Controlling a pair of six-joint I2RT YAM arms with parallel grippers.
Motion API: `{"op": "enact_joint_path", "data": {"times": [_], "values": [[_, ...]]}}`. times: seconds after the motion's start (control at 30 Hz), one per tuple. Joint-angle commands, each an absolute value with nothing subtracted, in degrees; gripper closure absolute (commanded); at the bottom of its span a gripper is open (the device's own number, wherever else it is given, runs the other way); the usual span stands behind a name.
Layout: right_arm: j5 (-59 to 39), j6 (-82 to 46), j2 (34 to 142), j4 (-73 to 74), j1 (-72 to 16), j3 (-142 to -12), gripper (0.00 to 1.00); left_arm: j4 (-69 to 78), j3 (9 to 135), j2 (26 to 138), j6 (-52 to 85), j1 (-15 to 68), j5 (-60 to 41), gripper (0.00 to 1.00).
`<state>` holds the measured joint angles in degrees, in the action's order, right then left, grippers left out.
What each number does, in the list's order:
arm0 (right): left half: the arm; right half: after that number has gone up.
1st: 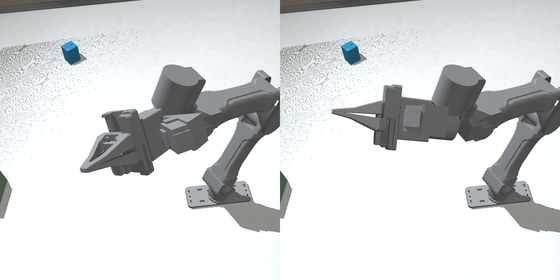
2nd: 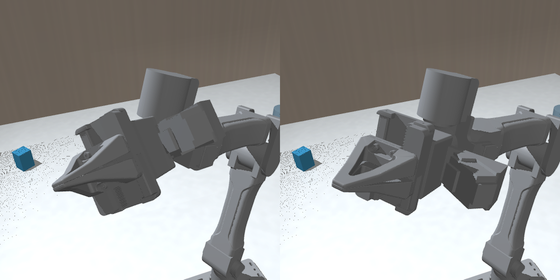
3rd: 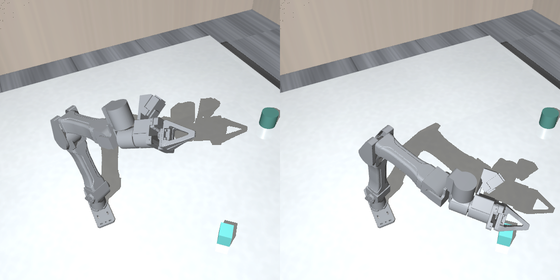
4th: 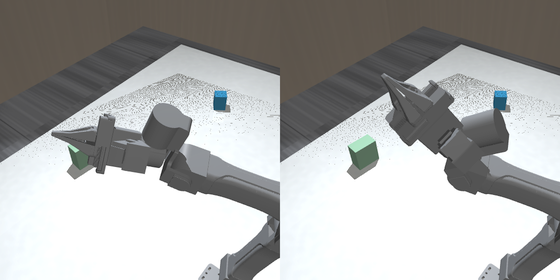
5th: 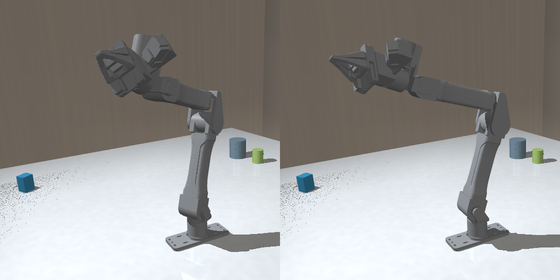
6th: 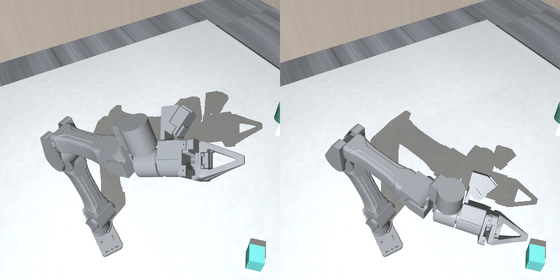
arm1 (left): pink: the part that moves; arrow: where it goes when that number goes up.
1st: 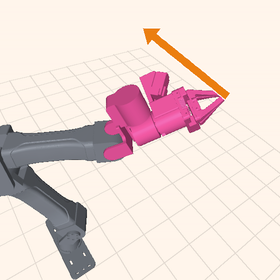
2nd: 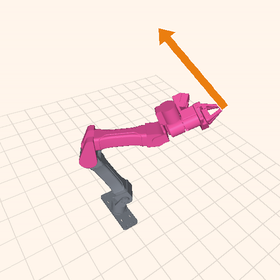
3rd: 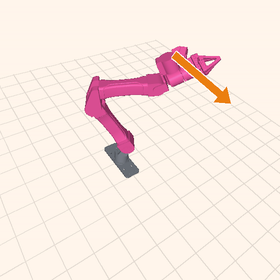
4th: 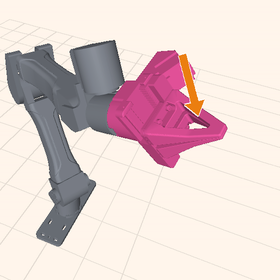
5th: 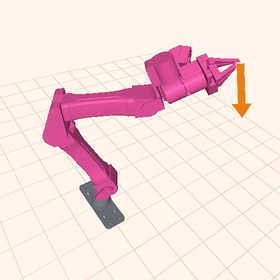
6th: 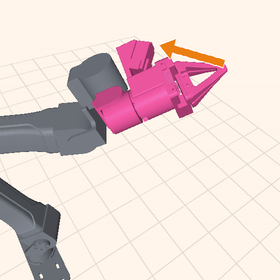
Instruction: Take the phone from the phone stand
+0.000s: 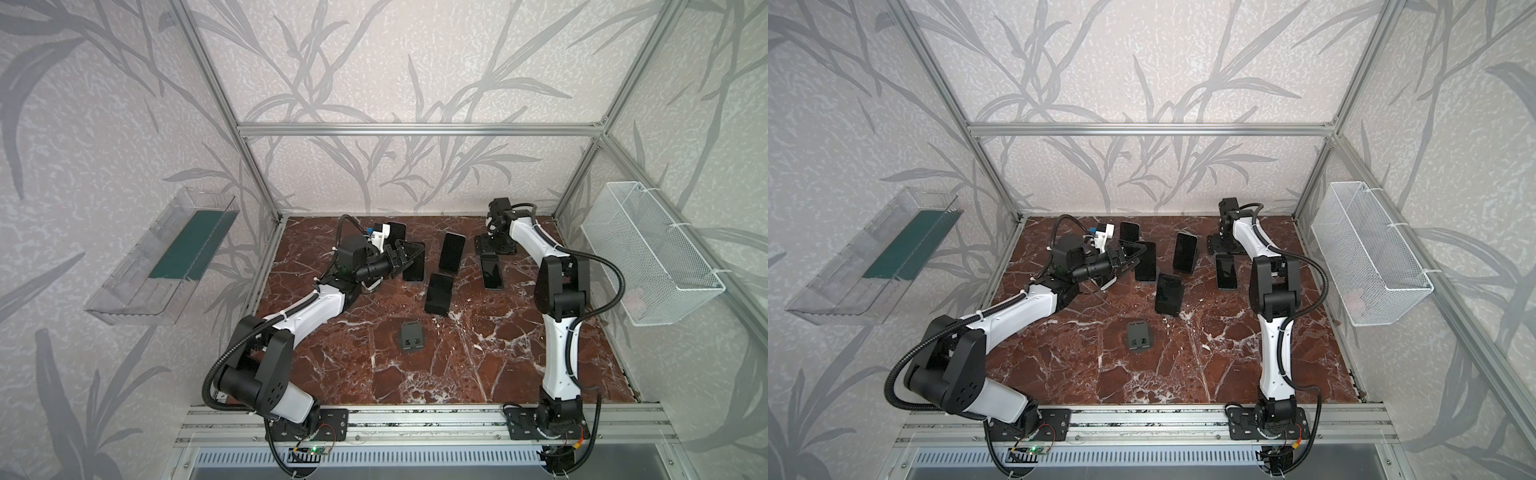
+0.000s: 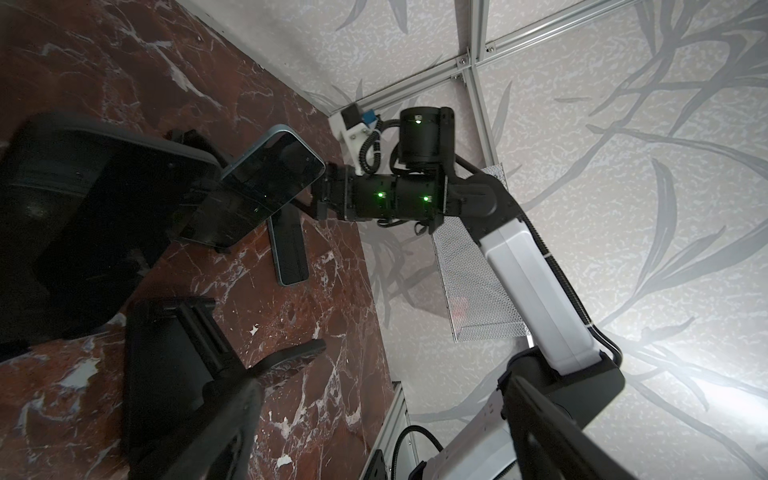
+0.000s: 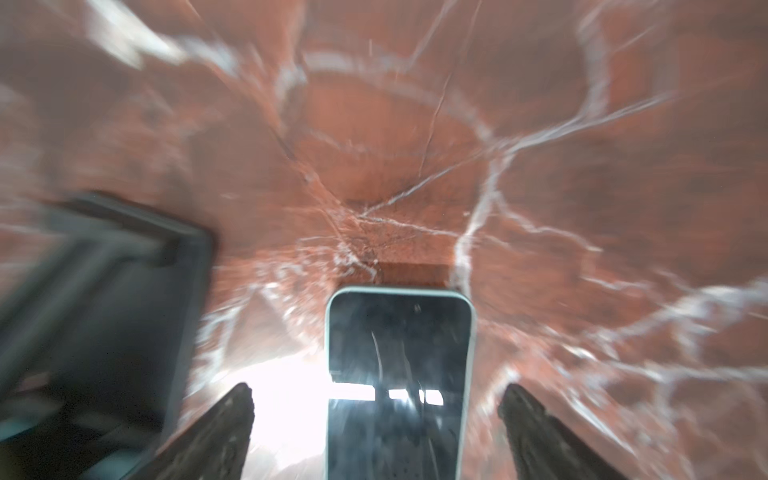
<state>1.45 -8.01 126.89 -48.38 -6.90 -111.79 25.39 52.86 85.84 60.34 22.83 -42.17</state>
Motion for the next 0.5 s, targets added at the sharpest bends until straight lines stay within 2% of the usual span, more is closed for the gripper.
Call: {"op": "enact_joint_path", "data": {"times": [0.0,0.07,0.13,0.2,0.23,0.33,0.47], "values": [[1.56,-12.14,114.26,-47.38,-7.20,-105.34,0.07,13.84,54.95,80.14,50.99,23.33,-32.50,0.07],[1.15,-14.12,106.71,-43.54,-7.29,-96.01,0.07,-0.38,58.00,77.52,42.65,24.89,-21.83,0.06],[0.37,-16.09,98.82,-39.98,-7.44,-86.26,0.07,-13.79,62.06,75.14,37.15,28.29,-6.50,0.04],[-0.96,-17.65,90.31,-35.41,-7.71,-76.14,0.07,-24.95,63.98,72.21,37.61,32.35,10.68,0.04],[-1.57,-18.16,87.10,-33.50,-7.87,-71.98,0.07,-27.46,63.23,70.48,38.77,34.05,15.60,0.04],[-4.46,-18.07,78.57,-29.34,-8.04,-62.15,0.08,-31.58,57.28,64.08,44.05,38.90,23.06,0.04],[-5.01,-17.64,72.44,-25.72,-8.07,-53.22,0.08,-38.56,51.91,60.87,54.10,47.40,24.37,0.04]]}}
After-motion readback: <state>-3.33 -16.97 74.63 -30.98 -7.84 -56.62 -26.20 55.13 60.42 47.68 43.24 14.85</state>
